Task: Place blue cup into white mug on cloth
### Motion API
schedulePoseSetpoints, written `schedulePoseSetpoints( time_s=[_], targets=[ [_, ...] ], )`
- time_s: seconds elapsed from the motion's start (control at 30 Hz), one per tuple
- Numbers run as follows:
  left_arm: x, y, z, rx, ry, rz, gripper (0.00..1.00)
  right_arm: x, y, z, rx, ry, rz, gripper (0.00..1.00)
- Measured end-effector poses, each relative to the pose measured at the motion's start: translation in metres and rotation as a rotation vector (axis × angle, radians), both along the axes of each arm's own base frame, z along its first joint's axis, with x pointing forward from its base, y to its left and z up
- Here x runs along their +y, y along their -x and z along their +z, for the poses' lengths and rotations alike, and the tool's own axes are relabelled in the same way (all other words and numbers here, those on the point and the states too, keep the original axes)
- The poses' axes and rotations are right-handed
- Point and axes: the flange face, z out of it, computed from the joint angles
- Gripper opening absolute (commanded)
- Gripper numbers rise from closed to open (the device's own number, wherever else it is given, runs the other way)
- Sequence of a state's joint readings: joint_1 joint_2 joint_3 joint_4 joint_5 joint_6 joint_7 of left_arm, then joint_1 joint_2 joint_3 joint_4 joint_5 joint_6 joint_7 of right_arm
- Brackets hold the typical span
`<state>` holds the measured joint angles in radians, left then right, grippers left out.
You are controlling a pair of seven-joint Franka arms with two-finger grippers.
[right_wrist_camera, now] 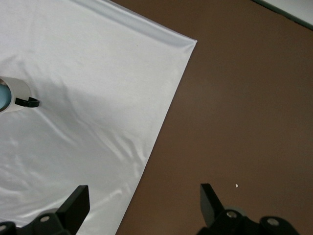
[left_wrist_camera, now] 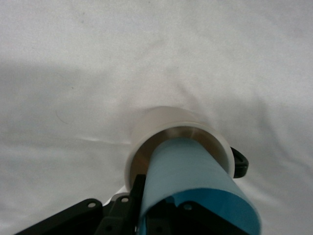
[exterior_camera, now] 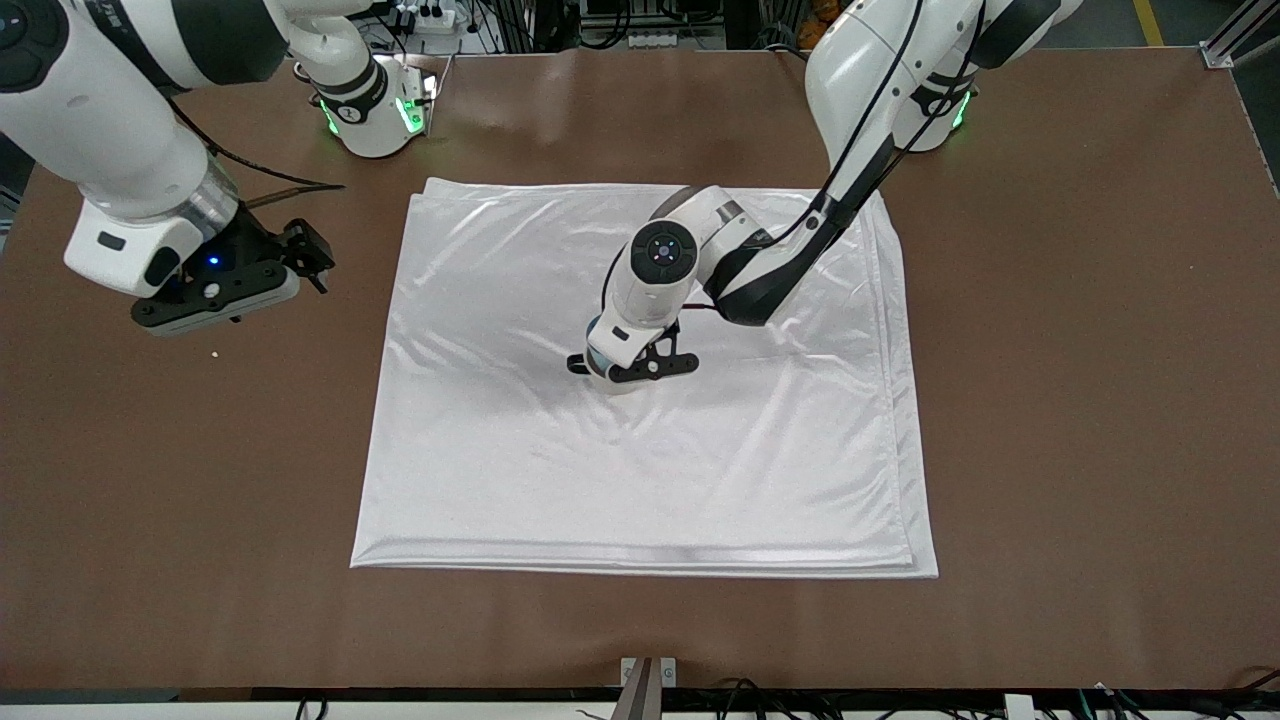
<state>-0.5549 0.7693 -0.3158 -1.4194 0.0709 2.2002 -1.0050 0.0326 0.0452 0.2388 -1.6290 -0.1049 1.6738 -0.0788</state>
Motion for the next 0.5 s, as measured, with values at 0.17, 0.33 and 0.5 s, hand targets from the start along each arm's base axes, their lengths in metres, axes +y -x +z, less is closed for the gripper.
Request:
schedulePoseSetpoints(
  time_s=[0.17,0.33,0.5],
  targets=[
    [0.002,-0.001,-0.008,0.002,-0.013,0.001,0.68,-0.02,-0.001,0.011,-0.011,0.0,-0.078,1.0],
    [0.003,-0.002,-0.009,-0.001,-0.017,-0.001,1.0,-0.048,-0.007,0.019,-0.024,-0.016,-0.139,1.0],
    [0.004,-0.003,-0.009,-0.004,-0.018,-0.002,1.0,-0.075,-0.011,0.023,-0.03,-0.04,-0.223,1.0]
  ],
)
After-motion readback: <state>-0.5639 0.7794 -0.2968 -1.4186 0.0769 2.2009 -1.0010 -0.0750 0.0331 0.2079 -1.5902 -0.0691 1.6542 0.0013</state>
